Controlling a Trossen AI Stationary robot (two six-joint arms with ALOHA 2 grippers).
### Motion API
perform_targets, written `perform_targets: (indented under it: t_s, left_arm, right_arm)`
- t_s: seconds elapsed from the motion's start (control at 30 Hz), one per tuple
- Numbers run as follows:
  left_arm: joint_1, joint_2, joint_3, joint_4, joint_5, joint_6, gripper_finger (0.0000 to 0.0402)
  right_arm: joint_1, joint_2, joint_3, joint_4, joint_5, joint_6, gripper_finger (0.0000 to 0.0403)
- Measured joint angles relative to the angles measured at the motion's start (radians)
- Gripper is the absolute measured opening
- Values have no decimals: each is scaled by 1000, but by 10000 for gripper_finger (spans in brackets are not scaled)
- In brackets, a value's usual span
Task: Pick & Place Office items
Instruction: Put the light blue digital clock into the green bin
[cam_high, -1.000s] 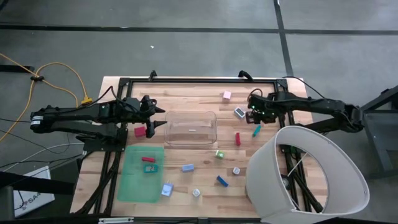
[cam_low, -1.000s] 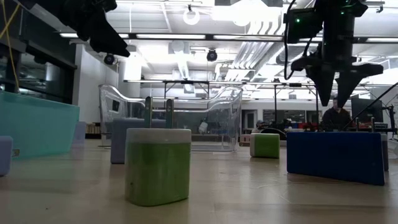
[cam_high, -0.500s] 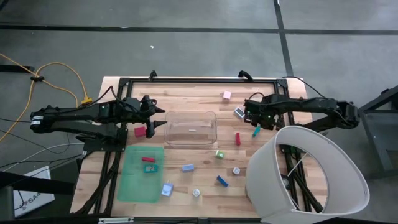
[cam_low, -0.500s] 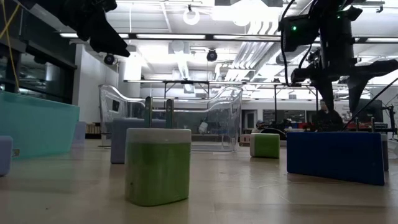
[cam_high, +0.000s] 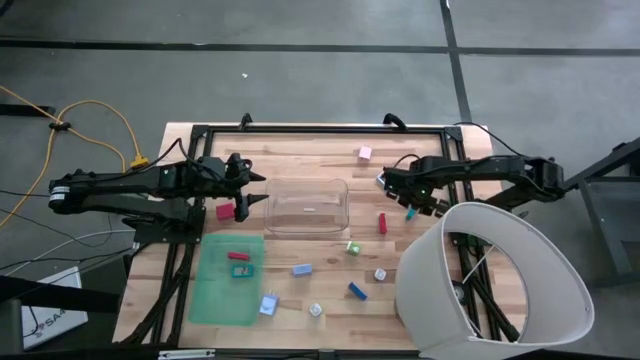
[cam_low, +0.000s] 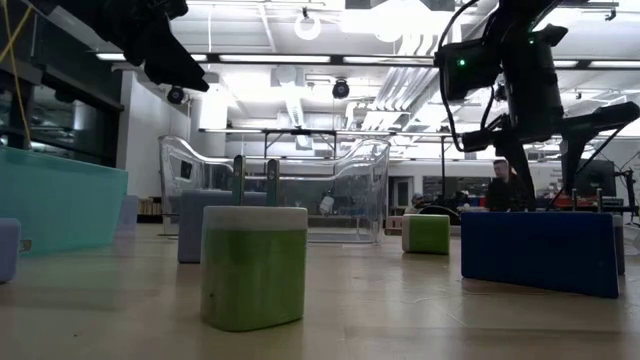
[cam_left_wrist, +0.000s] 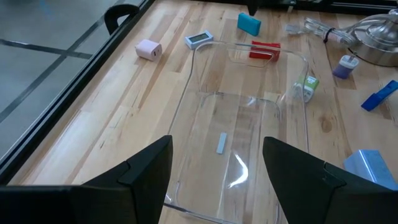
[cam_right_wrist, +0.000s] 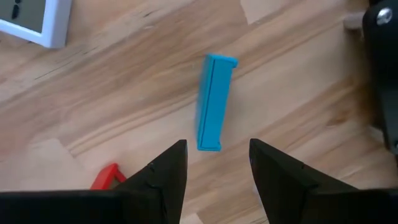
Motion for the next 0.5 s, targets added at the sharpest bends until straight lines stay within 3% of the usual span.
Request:
perform_targets:
  t_s: [0.5]
  left_arm:
    - [0, 0, 0, 0, 0, 0, 244]
  right_arm:
    - [63, 0, -47, 26, 24, 204, 161]
